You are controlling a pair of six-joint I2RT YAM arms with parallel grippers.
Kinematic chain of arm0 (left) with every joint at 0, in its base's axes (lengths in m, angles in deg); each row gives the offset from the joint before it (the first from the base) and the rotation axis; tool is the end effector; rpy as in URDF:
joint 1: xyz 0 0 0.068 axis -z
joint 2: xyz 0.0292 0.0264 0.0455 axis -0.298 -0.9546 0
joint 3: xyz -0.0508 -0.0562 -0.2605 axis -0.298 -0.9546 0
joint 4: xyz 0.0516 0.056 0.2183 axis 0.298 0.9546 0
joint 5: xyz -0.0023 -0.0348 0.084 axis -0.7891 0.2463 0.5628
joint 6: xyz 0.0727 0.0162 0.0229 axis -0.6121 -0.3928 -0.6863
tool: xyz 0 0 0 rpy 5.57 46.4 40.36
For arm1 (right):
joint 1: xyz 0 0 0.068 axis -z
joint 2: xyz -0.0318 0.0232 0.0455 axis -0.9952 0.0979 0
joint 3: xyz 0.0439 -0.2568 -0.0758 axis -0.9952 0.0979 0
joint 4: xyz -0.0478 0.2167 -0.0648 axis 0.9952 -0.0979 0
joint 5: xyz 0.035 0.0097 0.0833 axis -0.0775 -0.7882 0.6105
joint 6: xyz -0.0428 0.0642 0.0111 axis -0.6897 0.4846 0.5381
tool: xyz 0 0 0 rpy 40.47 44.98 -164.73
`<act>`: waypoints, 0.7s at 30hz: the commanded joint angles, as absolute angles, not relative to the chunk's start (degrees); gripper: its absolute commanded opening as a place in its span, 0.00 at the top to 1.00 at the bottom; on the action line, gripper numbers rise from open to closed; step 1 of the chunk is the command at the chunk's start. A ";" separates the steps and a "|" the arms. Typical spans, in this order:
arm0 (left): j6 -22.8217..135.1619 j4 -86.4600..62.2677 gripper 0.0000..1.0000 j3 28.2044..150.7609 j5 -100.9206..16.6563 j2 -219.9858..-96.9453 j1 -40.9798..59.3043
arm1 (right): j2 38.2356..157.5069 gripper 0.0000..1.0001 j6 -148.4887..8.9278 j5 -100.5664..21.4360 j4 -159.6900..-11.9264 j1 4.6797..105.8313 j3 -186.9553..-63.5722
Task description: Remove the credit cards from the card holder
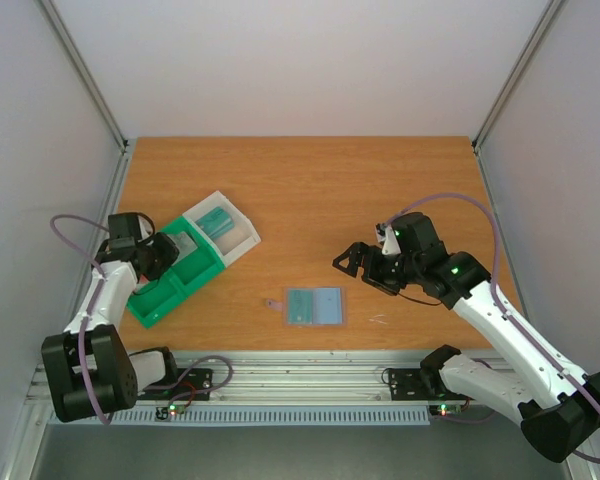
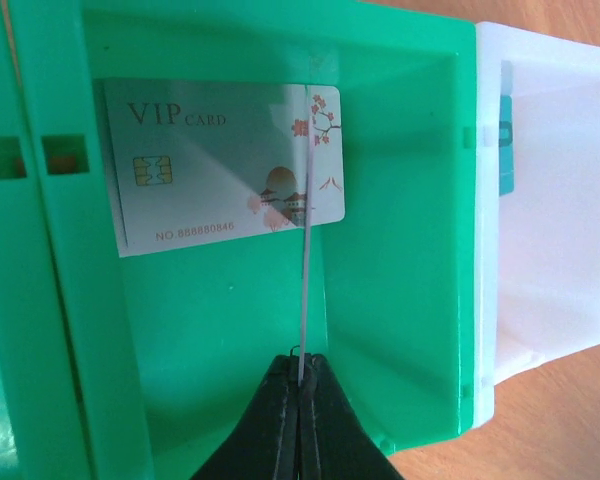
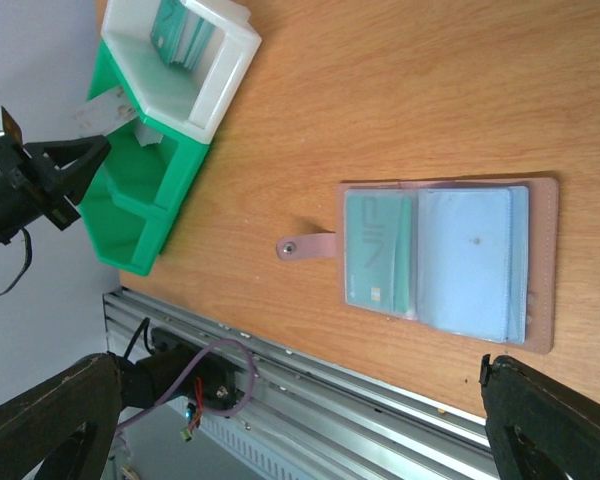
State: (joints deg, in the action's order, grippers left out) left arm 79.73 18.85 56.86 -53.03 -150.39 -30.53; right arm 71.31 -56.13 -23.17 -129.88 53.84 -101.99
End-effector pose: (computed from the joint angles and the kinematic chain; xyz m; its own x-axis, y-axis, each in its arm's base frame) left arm 0.2095 0.0267 0.1954 -0.6419 -0.7090 -0.2921 -0.5006 0.6760 -0.5407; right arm 0.1364 0.1120 0.2808 -0.8347 -0.1217 -0.5372 -0.4401 0.7338 0.5176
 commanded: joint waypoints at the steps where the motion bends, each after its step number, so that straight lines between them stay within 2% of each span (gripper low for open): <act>1: 78.69 13.88 1.00 58.32 -53.92 -152.35 -31.00 | 70.67 0.02 -57.30 -24.98 -130.73 54.08 -103.49; 14: 78.49 12.66 0.99 59.84 -51.36 -156.28 -31.05 | 71.34 0.02 -57.70 -25.68 -130.99 54.06 -104.03; 21: 77.92 13.74 0.92 60.99 -48.84 -157.53 -31.05 | 71.30 0.02 -57.75 -25.77 -131.05 54.06 -104.04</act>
State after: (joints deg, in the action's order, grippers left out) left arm 78.98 15.81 59.22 -51.63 -156.60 -30.64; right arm 71.33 -56.78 -24.79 -130.73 53.86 -102.10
